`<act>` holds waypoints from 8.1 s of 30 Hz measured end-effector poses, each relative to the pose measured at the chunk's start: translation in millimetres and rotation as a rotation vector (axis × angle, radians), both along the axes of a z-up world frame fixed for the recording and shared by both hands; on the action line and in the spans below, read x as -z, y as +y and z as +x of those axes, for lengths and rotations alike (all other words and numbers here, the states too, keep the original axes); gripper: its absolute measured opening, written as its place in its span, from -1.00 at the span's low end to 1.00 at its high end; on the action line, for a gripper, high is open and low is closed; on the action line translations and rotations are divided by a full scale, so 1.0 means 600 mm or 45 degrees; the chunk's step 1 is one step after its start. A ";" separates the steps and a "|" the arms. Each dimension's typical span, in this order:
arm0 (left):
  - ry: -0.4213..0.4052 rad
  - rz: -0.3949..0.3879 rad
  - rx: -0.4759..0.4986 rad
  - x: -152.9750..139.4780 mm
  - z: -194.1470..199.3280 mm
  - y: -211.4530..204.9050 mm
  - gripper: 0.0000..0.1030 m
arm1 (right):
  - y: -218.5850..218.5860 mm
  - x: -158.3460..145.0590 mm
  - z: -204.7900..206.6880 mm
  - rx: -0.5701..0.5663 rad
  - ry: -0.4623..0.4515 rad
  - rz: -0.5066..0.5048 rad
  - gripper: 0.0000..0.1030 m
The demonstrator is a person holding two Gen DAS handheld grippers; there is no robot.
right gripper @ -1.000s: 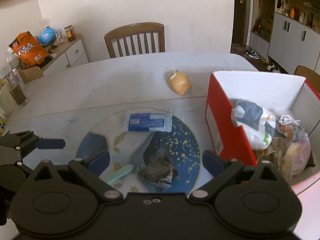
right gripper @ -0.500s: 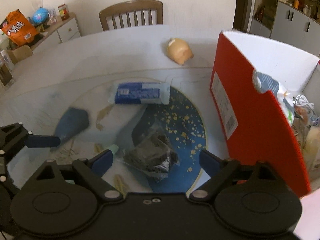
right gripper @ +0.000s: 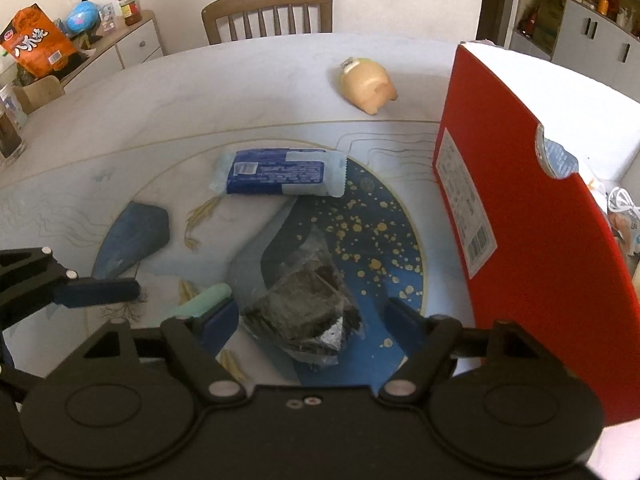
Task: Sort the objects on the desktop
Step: 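Grasp the mint-green stick with the left tool while the right tool grasps the black bag, then lift both held items over the red box, then lower both tools into the box and open them to release the stick and bag, then withdraw both open tools from the box back over the table mat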
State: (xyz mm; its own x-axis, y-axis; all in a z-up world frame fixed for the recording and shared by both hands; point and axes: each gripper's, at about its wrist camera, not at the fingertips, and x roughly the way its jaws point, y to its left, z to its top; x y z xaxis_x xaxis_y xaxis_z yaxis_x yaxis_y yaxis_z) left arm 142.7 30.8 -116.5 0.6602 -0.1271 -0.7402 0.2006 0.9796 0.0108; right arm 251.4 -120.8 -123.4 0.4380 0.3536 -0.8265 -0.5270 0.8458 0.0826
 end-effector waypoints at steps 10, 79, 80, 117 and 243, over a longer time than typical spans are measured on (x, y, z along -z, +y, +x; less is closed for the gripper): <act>0.009 -0.026 -0.017 -0.001 0.009 0.007 -0.69 | 0.007 -0.006 -0.009 -0.026 -0.025 -0.021 0.11; -0.193 -0.184 -0.109 -0.209 0.020 -0.140 -0.81 | -0.265 -0.232 -0.042 0.127 -0.267 0.291 -0.52; -0.195 -0.181 -0.114 -0.210 0.024 -0.148 -0.81 | -0.273 -0.232 -0.037 0.124 -0.267 0.293 -0.52; -0.157 -0.067 -0.036 -0.203 0.216 -0.352 -0.81 | -0.449 -0.186 0.140 0.096 -0.199 0.261 -0.52; -0.072 -0.179 -0.345 -0.195 0.193 -0.206 1.00 | -0.331 -0.218 0.120 -0.052 -0.215 0.299 0.94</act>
State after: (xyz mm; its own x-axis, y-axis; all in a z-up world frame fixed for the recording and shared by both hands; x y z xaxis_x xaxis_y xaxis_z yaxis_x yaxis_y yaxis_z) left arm 258.5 -92.7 0.6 0.7236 -0.0394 -0.6891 -0.0649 0.9901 -0.1248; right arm 323.4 -319.4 7.6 0.5437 0.5465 -0.6369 -0.5830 0.7919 0.1818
